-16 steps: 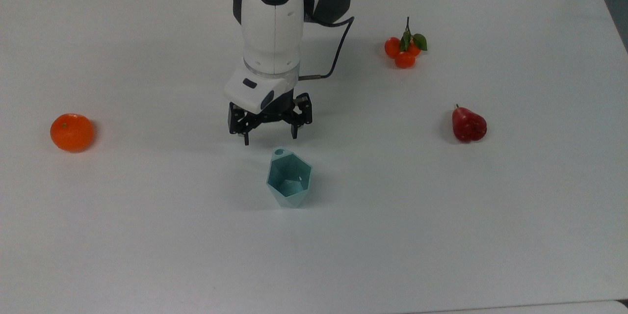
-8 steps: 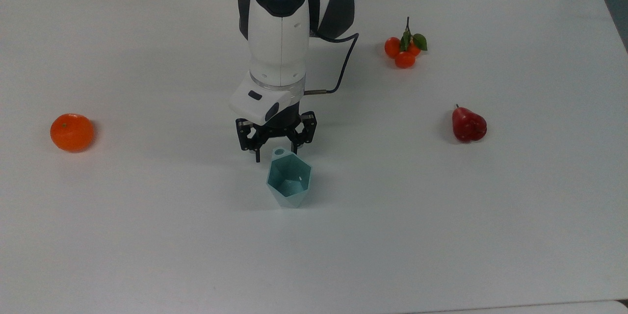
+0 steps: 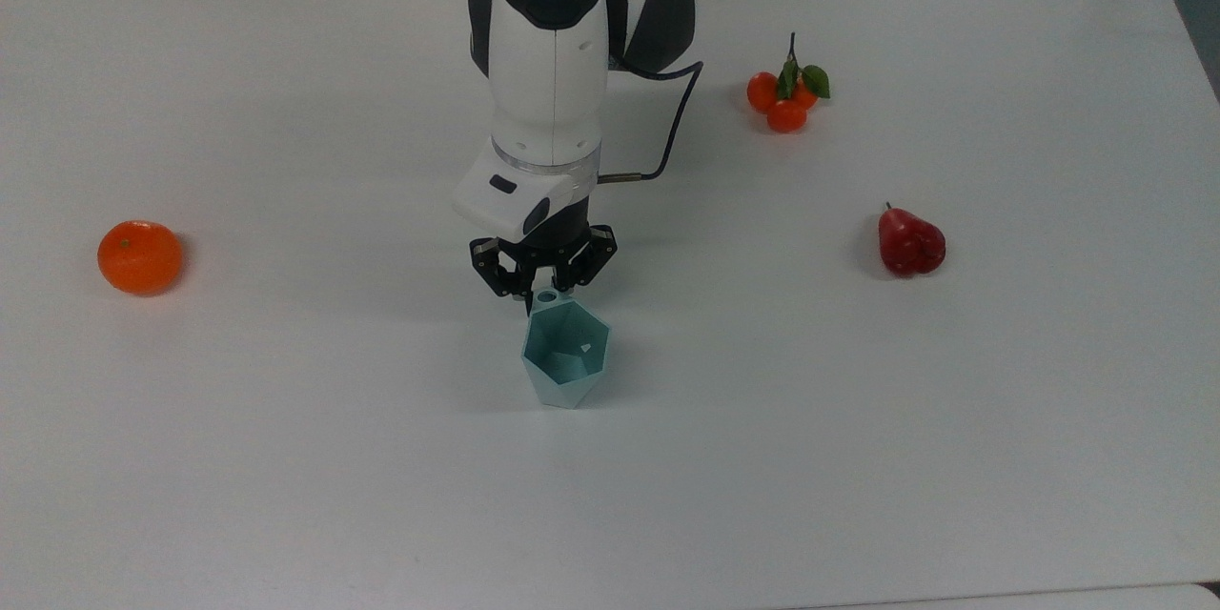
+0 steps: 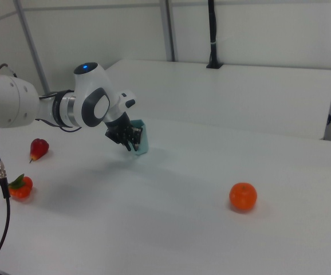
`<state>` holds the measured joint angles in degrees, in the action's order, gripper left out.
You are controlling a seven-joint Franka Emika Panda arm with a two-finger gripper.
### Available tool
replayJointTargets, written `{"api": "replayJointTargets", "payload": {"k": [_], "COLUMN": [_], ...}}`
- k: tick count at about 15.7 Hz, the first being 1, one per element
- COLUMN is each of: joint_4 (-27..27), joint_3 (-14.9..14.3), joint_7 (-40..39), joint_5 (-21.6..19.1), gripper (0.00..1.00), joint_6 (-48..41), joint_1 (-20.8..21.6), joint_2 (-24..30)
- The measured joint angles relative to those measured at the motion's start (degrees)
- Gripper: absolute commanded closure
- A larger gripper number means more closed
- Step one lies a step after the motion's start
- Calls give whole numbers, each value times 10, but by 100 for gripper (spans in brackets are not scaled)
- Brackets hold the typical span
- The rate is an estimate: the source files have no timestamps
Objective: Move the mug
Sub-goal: 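Close the gripper on the rim of the teal mug, then drag the gripped mug across the table toward the robot base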
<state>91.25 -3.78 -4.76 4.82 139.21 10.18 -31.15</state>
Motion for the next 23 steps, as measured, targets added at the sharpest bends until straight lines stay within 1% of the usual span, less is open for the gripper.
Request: {"api": "replayJointTargets", "payload": {"k": [3, 4, 6, 8, 11, 13, 14, 15, 16, 18, 19, 20, 22, 23], "joint_4": [0, 6, 35, 95, 197, 260, 283, 300, 312, 323, 325, 326, 326, 325], "joint_3": [0, 0, 0, 0, 0, 0, 0, -1, -1, -1, -1, -1, -1, -1], "joint_7": [2, 6, 17, 33, 80, 103, 108, 109, 110, 110, 110, 111, 110, 110], "joint_5": [0, 0, 0, 5, 30, 37, 37, 37, 37, 37, 37, 37, 37, 37], "gripper": [97, 97, 97, 98, 98, 98, 98, 93, 80, 45, 41, 20, 8, 6], "joint_6": [-1, -3, -25, -59, -70, -70, -70, -70, -70, -71, -76, -86, -111, -117], "joint_1": [0, 0, 0, 3, 6, 5, 3, 1, -1, -5, -6, -7, -7, -7], "joint_2": [9, 19, 55, 117, 193, 229, 241, 249, 255, 264, 266, 267, 268, 268]}}
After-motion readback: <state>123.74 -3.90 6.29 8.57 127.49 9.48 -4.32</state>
